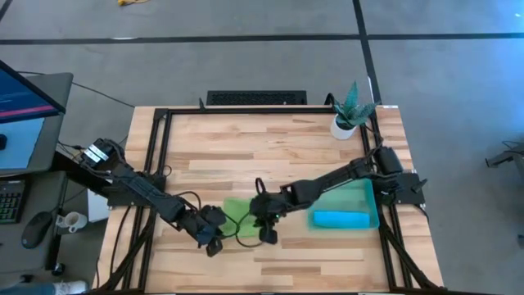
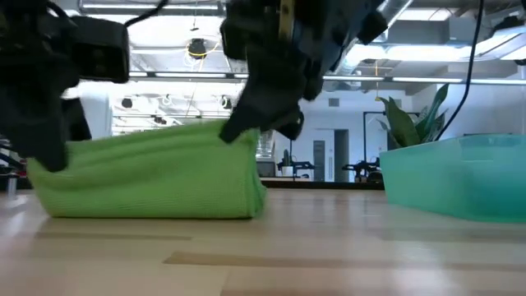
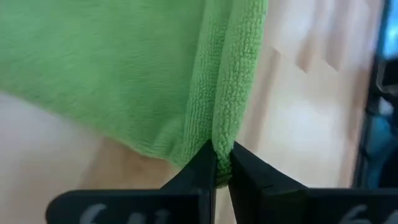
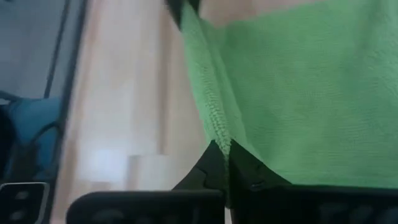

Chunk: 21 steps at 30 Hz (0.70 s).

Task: Roll microfiber towels into tight, uniform cylinder then place into a basket
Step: Roll the green microfiber towel

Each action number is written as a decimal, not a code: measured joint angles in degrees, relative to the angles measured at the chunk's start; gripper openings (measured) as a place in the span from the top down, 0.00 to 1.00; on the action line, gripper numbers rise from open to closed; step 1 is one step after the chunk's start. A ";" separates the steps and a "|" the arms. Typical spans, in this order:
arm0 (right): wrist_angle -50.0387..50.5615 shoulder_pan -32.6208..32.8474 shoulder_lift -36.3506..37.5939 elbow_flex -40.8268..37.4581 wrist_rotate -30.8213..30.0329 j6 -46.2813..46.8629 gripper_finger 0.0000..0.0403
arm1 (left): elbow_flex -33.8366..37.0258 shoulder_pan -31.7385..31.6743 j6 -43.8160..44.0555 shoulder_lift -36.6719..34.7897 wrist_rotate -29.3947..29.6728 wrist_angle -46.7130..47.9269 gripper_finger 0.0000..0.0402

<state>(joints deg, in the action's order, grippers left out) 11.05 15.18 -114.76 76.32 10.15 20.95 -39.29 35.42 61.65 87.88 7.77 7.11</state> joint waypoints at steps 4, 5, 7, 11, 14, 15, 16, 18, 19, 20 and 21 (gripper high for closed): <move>1.57 -1.31 -1.90 -0.01 0.42 1.94 0.98 | 0.03 -0.78 0.10 0.00 1.04 0.67 0.96; 1.94 -1.19 -1.88 -0.01 0.91 2.20 0.97 | -0.07 -1.11 0.08 -0.02 0.85 0.62 0.96; 1.36 -0.70 -2.29 0.27 2.27 2.58 0.96 | 0.03 -1.56 0.01 -0.02 0.08 1.15 0.96; 2.50 0.87 -2.81 0.09 2.88 4.61 0.97 | -0.08 -2.87 -1.15 -0.02 -1.21 0.68 0.97; 2.02 2.12 -2.71 0.15 2.63 6.45 0.99 | -0.07 -4.26 -1.60 0.00 -3.54 0.42 0.97; 2.01 2.51 -2.71 0.08 1.75 7.14 0.99 | -0.07 -4.62 -1.62 0.00 -3.61 0.50 0.97; 2.01 2.76 -2.71 0.09 0.74 7.67 0.98 | -0.05 -4.94 -1.87 0.00 -3.62 0.66 0.97; 2.42 2.95 -2.71 0.12 -0.50 8.73 0.97 | -0.04 -5.48 -2.96 0.00 -3.82 0.81 0.97; 2.89 2.95 -2.71 0.10 -1.13 9.19 0.97 | -0.04 -5.69 -3.37 0.00 -3.35 0.86 0.97; 3.40 2.95 -2.71 0.08 -1.83 9.48 0.97 | 0.00 -5.84 -3.55 0.00 -2.62 0.91 0.97; 3.80 2.95 -2.71 0.08 -2.94 9.63 0.97 | 0.00 -5.93 -3.57 0.00 -2.09 1.02 0.97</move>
<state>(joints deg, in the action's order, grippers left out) 14.85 18.13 -117.47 76.40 7.21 30.57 -39.29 29.49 58.08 87.88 5.68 8.13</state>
